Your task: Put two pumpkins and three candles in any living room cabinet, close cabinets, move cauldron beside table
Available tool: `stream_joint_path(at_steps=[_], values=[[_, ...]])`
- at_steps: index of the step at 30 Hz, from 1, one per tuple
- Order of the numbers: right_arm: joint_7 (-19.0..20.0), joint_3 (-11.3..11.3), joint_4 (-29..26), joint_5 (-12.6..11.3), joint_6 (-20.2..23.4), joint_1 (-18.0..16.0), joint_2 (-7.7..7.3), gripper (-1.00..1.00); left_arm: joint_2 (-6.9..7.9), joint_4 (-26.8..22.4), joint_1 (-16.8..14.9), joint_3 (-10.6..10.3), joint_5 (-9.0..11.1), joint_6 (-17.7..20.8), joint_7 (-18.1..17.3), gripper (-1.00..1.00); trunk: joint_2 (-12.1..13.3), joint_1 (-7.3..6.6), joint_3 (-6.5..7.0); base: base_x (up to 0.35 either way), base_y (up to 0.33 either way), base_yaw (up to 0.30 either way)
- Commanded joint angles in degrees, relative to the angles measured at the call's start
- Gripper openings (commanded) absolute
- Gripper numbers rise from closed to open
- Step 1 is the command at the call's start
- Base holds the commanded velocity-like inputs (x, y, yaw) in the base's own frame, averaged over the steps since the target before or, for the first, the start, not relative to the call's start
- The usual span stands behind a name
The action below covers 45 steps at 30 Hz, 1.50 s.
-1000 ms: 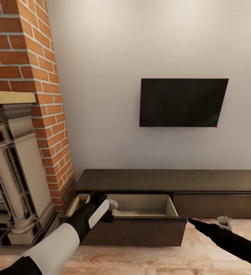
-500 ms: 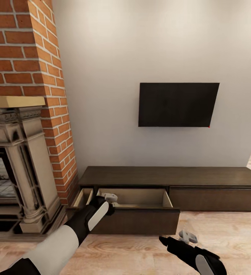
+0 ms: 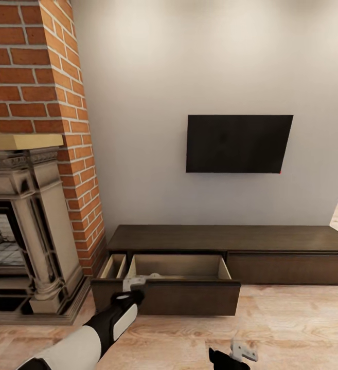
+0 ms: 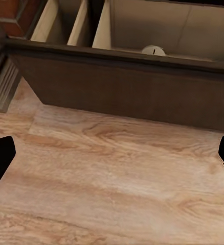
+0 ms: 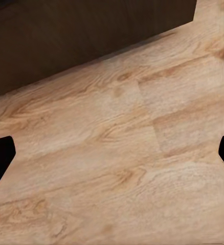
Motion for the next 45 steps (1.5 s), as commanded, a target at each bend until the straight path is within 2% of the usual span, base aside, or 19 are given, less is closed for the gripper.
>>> stream_joint_path(at_steps=[1, 2, 4, 7, 14, 21, 45], values=[[-0.5, 0.2, 0.9, -0.1, -0.8, -0.1, 0.12, 1.00, 0.04, 0.9, 0.1, -0.7, 0.3, -1.2, -0.6, 1.00, 0.4, -0.23, 0.12, -0.003, 0.000, 0.000], [-0.5, 0.3, 2.5, 0.2, -2.2, -0.2, 0.34, 1.00, 0.04, 2.6, 0.5, -1.0, 0.3, -4.0, -2.5, 1.00, 0.8, -0.45, 0.30, -0.002, 0.000, 0.000], [-0.5, 0.3, 3.7, 0.4, -3.2, -0.2, 0.47, 1.00, 0.06, 3.9, 1.0, -1.1, 0.2, -6.8, -4.2, 1.00, 0.8, -0.45, 0.30, -0.001, 0.000, 0.000], [-0.5, 0.5, 6.0, 0.7, -6.4, -0.3, 0.64, 1.00, 0.11, 5.7, 3.4, -1.4, 0.3, -13.5, -6.7, 1.00, 0.8, -0.45, 0.30, 0.000, 0.000, 0.000], [-0.3, 1.6, 9.9, 0.8, -12.8, -0.3, 0.70, 1.00, 0.18, 6.4, 6.3, -1.9, 0.4, -21.6, -7.9, 1.00, 0.8, -0.45, 0.30, 0.000, 0.000, 0.000], [0.1, 2.9, 10.4, 0.8, -13.7, -0.3, 0.66, 1.00, 0.24, 6.5, 6.8, -2.0, 0.5, -24.2, -8.1, 1.00, 0.8, -0.45, 0.30, 0.000, 0.000, 0.000], [0.0, 3.5, 9.7, 0.7, -13.7, -0.3, 0.80, 1.00, 0.27, 6.5, 6.8, -2.0, 0.5, -26.8, -8.3, 1.00, -8.9, 4.82, -4.01, 0.000, 0.000, 0.000]])
